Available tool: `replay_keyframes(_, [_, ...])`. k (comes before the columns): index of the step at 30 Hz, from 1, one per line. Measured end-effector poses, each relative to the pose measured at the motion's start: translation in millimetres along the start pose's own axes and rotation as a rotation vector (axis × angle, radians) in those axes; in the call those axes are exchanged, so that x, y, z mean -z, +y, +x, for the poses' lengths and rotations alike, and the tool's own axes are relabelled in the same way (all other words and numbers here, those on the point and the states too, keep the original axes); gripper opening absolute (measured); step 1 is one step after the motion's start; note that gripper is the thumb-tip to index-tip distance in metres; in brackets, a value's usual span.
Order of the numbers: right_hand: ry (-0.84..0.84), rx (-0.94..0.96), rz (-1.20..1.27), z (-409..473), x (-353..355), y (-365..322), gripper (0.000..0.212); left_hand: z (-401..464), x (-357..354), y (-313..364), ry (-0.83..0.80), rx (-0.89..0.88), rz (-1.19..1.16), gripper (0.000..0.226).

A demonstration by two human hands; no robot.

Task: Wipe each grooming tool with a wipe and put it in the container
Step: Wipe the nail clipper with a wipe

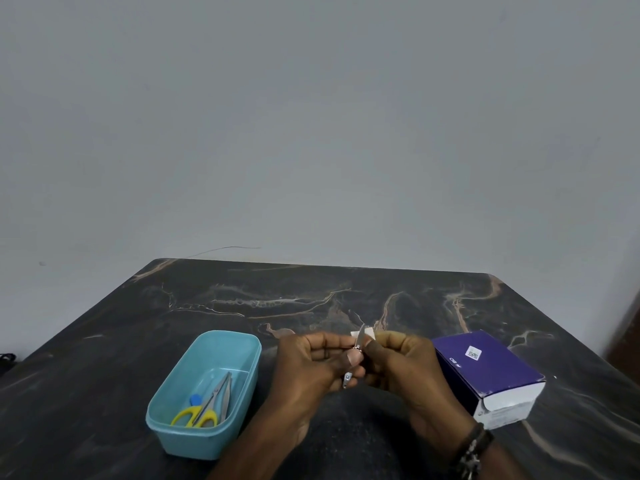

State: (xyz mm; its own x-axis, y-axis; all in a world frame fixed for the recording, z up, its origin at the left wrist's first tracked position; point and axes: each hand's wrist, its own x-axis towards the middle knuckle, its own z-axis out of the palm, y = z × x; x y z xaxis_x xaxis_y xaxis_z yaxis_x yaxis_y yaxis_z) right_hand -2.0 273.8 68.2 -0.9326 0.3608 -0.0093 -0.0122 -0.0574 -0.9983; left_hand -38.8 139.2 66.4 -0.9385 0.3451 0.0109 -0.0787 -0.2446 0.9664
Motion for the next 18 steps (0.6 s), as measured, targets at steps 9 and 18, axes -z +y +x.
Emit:
replay_keyframes(9, [0.013,-0.08,0.174,-1.6,-7.1,-2.3,0.02,-0.5,-0.9,0.7,0.074,-0.025,-0.004,0.015])
replay_keyframes(18, [-0.078,-0.169,0.337,1.5,-3.8,-4.5,0.035,-1.2,-1.4,1.5,0.1,-0.006,-0.027,0.013])
